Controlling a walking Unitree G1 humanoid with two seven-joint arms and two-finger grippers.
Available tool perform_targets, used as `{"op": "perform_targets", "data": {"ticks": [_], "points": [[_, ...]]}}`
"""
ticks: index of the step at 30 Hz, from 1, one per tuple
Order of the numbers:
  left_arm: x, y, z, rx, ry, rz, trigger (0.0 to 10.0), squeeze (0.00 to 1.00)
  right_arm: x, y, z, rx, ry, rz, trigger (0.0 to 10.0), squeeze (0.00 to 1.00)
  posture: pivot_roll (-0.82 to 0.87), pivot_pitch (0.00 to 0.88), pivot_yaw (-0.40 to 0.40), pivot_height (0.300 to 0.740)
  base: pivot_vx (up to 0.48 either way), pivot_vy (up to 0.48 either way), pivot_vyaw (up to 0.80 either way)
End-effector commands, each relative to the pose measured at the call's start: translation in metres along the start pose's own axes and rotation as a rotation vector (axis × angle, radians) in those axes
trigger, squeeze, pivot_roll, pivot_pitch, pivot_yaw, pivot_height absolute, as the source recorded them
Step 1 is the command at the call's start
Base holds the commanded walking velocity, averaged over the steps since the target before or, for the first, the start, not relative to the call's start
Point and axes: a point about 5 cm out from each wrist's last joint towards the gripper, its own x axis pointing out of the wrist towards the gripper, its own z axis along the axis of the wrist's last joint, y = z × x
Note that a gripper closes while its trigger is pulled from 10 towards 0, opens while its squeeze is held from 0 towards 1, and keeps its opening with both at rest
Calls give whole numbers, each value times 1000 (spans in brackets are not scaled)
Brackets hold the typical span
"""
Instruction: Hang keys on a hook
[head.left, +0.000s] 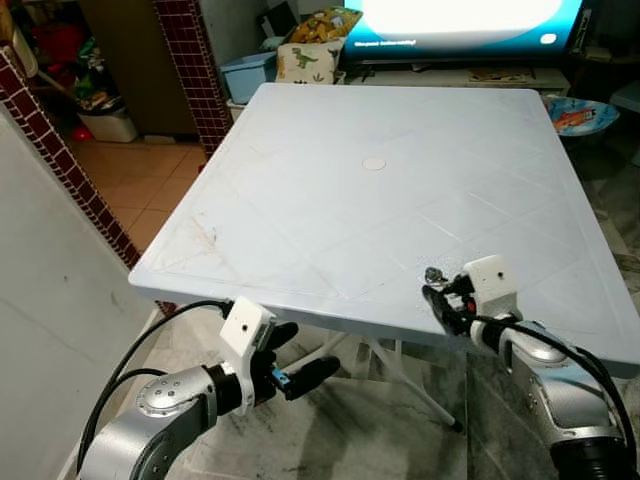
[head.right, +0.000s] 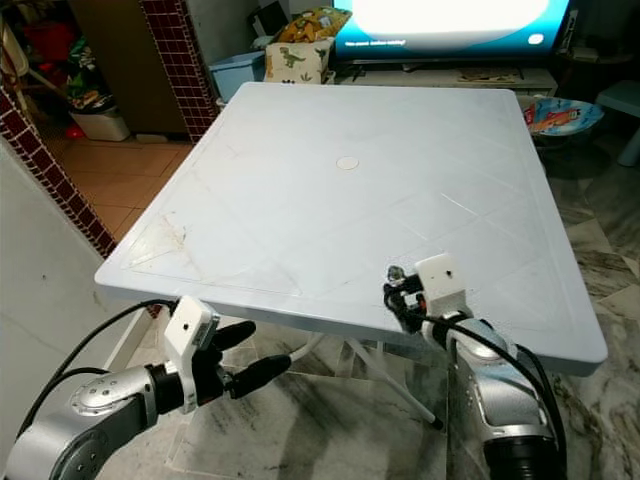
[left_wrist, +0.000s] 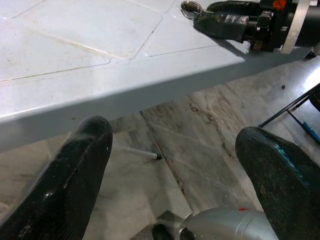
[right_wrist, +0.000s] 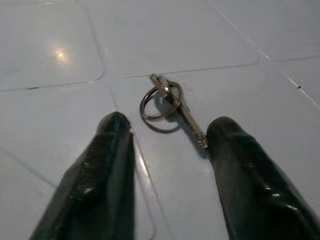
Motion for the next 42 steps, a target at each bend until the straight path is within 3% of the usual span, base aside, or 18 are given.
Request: {"op": "perform_targets", "data": {"ticks": [1,18,23,26,30,31,32,33,34,35,42], "points": [[-2,1,1,12,14,1,10000,0,0,-5,-4,38,23,-25,0,0,22,56,103,740,0,0,0],[-2,2,0,13,18,5,10000,0,4,1,6,72,16,-33,0,0,24,52,108,740,0,0,0],[-1,3,1,14,17,8,10000,0,9,8,33,46,-93,-61,0,0,3,57,120,740,0,0,0],[0,4,2,16,10,13,10000,0,11,9,47,-36,-178,-103,0,0,-11,57,117,740,0,0,0],[1,4,3,19,3,17,10000,0,11,9,56,-53,-223,-138,0,0,-9,57,114,740,0,0,0],[2,4,3,20,-6,23,10000,0,7,8,73,-213,-327,-196,0,0,-10,53,110,740,0,0,0],[2,4,4,20,-9,28,10000,0,5,8,81,-292,-379,-232,0,0,-12,52,109,740,0,0,0],[2,4,4,20,-9,28,10000,0,5,8,81,-292,-379,-232,0,0,-12,52,109,740,0,0,0],[3,4,4,18,-14,34,10000,0,-1,7,94,-444,-461,-290,0,0,-12,50,108,740,0,0,0],[3,4,4,18,-16,36,10000,0,-3,7,99,-530,-501,-320,0,0,-11,49,107,740,0,0,0],[3,5,4,18,-15,36,10000,0,-1,8,98,-563,-500,-320,0,0,-11,47,110,740,0,0,0]]}}
